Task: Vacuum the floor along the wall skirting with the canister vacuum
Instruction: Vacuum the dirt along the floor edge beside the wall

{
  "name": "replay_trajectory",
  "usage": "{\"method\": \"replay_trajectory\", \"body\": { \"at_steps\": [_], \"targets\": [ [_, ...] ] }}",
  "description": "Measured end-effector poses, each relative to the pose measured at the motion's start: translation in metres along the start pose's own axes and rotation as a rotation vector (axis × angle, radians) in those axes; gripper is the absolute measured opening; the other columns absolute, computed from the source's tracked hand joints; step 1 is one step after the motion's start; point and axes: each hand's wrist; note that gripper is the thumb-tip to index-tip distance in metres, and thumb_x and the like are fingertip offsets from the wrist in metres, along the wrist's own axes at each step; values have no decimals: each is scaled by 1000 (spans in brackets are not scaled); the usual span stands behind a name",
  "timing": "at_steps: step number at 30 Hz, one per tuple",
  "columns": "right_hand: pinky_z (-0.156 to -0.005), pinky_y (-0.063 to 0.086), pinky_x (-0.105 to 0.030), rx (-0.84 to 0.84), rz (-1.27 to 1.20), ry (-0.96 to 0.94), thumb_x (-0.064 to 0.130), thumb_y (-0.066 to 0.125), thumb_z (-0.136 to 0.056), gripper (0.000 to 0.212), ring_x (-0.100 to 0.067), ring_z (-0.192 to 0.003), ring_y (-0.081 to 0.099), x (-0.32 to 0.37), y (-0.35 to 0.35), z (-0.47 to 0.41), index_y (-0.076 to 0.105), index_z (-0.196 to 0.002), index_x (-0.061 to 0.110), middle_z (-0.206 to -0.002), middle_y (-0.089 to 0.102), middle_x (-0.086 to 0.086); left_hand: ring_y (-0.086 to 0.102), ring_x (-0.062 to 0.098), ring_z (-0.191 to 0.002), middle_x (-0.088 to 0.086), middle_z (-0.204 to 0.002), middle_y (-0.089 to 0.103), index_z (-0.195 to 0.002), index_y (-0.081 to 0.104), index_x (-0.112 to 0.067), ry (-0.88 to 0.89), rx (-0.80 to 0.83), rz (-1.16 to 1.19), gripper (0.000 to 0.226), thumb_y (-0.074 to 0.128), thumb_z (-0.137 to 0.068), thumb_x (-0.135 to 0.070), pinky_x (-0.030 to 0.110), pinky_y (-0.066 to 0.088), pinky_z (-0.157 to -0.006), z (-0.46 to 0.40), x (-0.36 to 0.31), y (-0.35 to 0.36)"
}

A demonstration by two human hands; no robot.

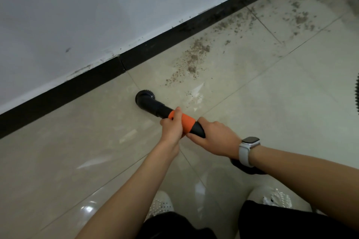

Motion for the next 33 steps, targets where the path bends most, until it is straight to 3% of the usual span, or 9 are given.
{"method": "replay_trajectory", "body": {
  "at_steps": [6, 9, 12, 16, 19, 23, 26, 30, 33],
  "targets": [
    [-61, 39, -34, -158, -2, 198, 52, 47, -93, 43, -34, -80, 59, -31, -25, -7, 45, -103, 11, -86, 58, -10, 57, 18, -88, 12, -118, 56, -134, 37, -4, 9, 196, -148, 56, 50, -95, -41, 28, 46, -57, -17, -30, 60],
    [-61, 44, -36, -195, -97, 249, 53, 47, -92, 42, -31, -69, 56, -31, -32, -16, 43, -98, 11, -80, 56, -7, 56, 20, -91, 8, -113, 54, -135, 37, -5, 26, 230, -181, 54, 50, -95, -40, 27, 45, -56, -25, -45, 74],
    [-63, 52, -41, -155, -184, 178, 52, 48, -91, 41, -30, -66, 60, -26, -33, -18, 44, -96, 12, -77, 60, -8, 56, 19, -86, 9, -109, 55, -133, 37, -4, 39, 146, -144, 54, 51, -94, -38, 28, 46, -58, -19, -47, 65],
    [-60, 43, -35, -51, -85, 15, 51, 50, -92, 36, -26, -66, 55, -12, -21, -7, 42, -95, 16, -70, 50, 1, 57, 17, -85, 10, -109, 56, -132, 38, -2, 29, 20, -69, 55, 54, -93, -38, 31, 51, -70, 1, -26, 24],
    [-61, 44, -35, 26, -41, -54, 52, 50, -91, 37, -22, -65, 53, -10, -7, 2, 45, -100, 16, -71, 51, 2, 58, 15, -85, 9, -106, 57, -129, 41, -3, -11, 3, -11, 51, 54, -93, -37, 29, 50, -66, 12, -6, 2],
    [-58, 40, -32, 56, 13, -47, 52, 49, -92, 35, -21, -63, 51, -30, -7, 12, 42, -99, 18, -69, 47, 4, 59, 19, -97, 6, -109, 58, -129, 42, -6, -58, 121, -40, 49, 52, -94, -39, 29, 48, -70, 15, 11, 8],
    [-56, 34, -32, 4, 73, 18, 52, 48, -92, 40, -22, -62, 47, -50, -18, 15, 46, -106, 15, -67, 45, 4, 57, 18, -104, 3, -113, 57, -130, 40, -8, -57, 230, -126, 53, 50, -94, -44, 26, 44, -65, 12, 7, 30],
    [-58, 37, -34, -76, 48, 113, 50, 48, -93, 42, -25, -66, 50, -68, -28, 15, 45, -109, 12, -77, 55, -4, 56, 18, -97, 7, -118, 57, -133, 38, -7, -38, 307, -210, 56, 48, -94, -47, 26, 43, -64, 5, -5, 62],
    [-55, 35, -33, -78, 11, 121, 48, 50, -92, 42, -24, -65, 50, -69, -27, 15, 45, -109, 11, -75, 52, -2, 56, 18, -99, 8, -121, 56, -131, 41, -8, -49, 333, -235, 52, 47, -95, -45, 28, 43, -68, 4, -9, 64]
  ]
}}
Point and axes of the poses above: each hand's wrist, its own z-axis away from the middle knuckle, its own y-axis out of the palm, x = y × z
